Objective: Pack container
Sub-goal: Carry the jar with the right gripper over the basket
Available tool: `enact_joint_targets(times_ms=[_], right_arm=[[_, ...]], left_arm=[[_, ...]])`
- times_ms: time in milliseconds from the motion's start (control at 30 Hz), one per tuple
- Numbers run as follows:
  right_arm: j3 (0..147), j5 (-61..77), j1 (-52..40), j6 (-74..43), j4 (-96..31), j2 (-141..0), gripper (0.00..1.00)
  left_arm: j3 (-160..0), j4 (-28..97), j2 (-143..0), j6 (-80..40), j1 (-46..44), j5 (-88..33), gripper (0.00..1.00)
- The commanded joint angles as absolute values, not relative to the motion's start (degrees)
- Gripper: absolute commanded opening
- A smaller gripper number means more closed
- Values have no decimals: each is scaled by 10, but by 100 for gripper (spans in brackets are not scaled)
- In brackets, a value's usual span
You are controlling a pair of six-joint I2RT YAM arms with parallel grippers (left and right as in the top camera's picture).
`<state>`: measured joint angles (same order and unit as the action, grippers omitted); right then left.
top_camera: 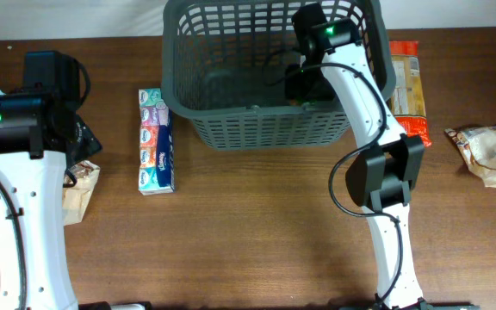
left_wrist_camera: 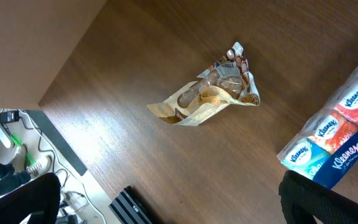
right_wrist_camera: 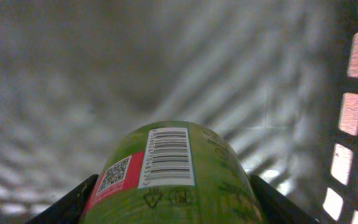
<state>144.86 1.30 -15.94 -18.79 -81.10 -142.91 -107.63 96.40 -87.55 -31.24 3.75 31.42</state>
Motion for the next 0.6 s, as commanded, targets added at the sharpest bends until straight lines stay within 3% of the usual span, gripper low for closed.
enact_joint_targets(times_ms=[0,567], right_arm=[[1453,3,-157,-182,-813,-1430,4],[1439,-6,-156,-184,-830,-1448,8]], left_arm=[[-1073,963,-877,-312,41,308,100],[-1073,967,-877,-312,41,308,100]])
